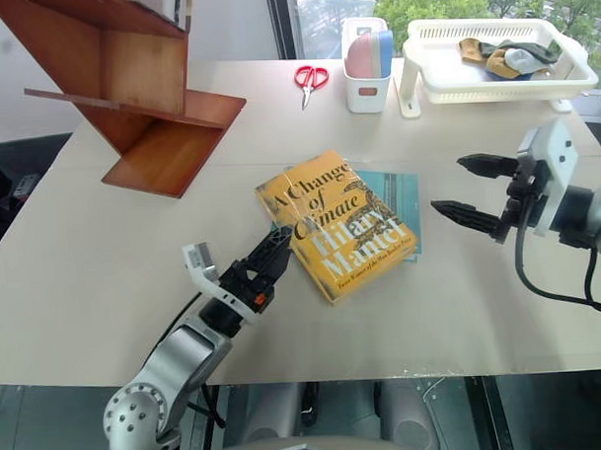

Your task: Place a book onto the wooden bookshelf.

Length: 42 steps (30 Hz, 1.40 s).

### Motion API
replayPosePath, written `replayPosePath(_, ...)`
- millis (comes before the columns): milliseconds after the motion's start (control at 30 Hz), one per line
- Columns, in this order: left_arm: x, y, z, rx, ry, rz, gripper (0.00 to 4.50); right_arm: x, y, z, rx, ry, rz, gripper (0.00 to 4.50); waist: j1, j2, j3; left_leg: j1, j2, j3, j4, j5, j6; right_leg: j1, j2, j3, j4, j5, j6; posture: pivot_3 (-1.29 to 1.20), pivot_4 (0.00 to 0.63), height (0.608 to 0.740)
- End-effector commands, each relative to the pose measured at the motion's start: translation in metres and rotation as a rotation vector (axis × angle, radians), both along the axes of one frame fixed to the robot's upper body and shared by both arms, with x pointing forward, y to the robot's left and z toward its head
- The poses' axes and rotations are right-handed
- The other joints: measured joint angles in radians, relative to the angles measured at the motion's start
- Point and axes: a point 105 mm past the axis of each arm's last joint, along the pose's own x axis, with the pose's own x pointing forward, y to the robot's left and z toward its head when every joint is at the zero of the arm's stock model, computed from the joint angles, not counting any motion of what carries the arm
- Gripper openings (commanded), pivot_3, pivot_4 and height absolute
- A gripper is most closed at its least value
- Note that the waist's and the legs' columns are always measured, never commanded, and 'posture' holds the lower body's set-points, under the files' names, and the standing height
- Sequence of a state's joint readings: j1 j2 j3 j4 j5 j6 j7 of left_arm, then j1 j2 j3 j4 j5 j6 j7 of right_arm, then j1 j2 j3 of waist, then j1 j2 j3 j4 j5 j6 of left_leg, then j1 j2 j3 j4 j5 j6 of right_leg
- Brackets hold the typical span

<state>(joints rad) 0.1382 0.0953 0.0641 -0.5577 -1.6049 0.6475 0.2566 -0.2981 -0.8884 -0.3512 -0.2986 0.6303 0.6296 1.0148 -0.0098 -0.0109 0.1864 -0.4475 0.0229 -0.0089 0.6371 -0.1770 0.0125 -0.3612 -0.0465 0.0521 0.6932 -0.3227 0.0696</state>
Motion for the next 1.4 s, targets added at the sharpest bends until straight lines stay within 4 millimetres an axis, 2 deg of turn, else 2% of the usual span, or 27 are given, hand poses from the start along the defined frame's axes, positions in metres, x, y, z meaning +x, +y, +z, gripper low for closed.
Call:
replayPosePath(33,-0.004,-0.007,0.0,-0.033,0.034,-0.054,4.43,-0.007,-0.005,0.017,-0.021,-0.061,-0.016,4.5,0.0,0.0,0.0,0.0,0.0,0.0,0.0,0.0,0.0,0.0,0.0,0.0,0.0,0.0,0.0,0.0,0.15,0.74)
replayPosePath(200,-0.009,-0.013,-0.005,-0.028,0.068,-0.119,4.43,-0.01,-0.007,0.017,-0.03,-0.063,-0.033,4.5,0.0,0.0,0.0,0.0,0.0,0.0,0.0,0.0,0.0,0.0,0.0,0.0,0.0,0.0,0.0,0.0,0.15,0.74)
replayPosePath(333,-0.005,-0.017,-0.014,-0.002,0.084,-0.143,4.43,-0.012,-0.008,0.018,-0.033,-0.063,-0.042,4.5,0.0,0.0,0.0,0.0,0.0,0.0,0.0,0.0,0.0,0.0,0.0,0.0,0.0,0.0,0.0,0.0,0.15,0.74)
replayPosePath(533,0.003,-0.027,-0.012,-0.097,0.094,-0.162,4.43,-0.016,-0.01,0.023,-0.032,-0.061,-0.048,4.5,0.001,0.0,0.0,0.0,0.0,0.0,0.0,0.0,0.0,0.0,0.0,0.0,0.0,0.0,0.0,0.0,0.15,0.74)
replayPosePath(633,0.006,-0.029,-0.015,-0.129,0.114,-0.16,3.65,-0.019,-0.01,0.026,-0.025,-0.055,-0.043,4.5,0.001,0.0,0.0,0.0,0.0,0.0,0.0,0.0,0.0,0.0,0.0,0.0,0.0,0.0,0.0,0.0,0.15,0.74)
replayPosePath(867,0.008,-0.032,-0.024,-0.113,0.119,-0.189,0.43,-0.028,-0.009,0.024,0.001,-0.009,-0.013,4.5,0.002,0.0,0.0,0.0,0.0,0.0,0.0,0.0,0.0,0.0,0.0,0.0,0.0,0.0,0.0,0.0,0.15,0.74)
replayPosePath(900,0.008,-0.031,-0.025,-0.111,0.118,-0.19,0.15,-0.028,-0.008,0.024,0.003,-0.005,-0.009,4.5,0.002,0.0,0.0,0.0,0.0,0.0,0.0,0.0,0.0,0.0,0.0,0.0,0.0,0.0,0.0,0.0,0.15,0.74)
replayPosePath(1200,0.006,-0.021,-0.014,-0.092,0.059,-0.201,0.1,-0.038,-0.009,0.022,0.027,0.057,0.065,4.5,0.002,0.0,0.0,0.0,0.0,0.0,0.0,0.0,0.0,0.001,0.0,0.0,0.0,0.0,0.0,0.0,0.15,0.74)
replayPosePath(1400,0.006,-0.014,-0.001,-0.071,0.007,-0.204,0.1,-0.057,-0.011,0.022,0.009,0.168,0.214,4.5,0.002,0.0,0.0,0.0,0.0,0.0,0.0,0.0,0.0,0.0,0.0,0.0,-0.001,0.0,0.0,0.0,0.15,0.74)
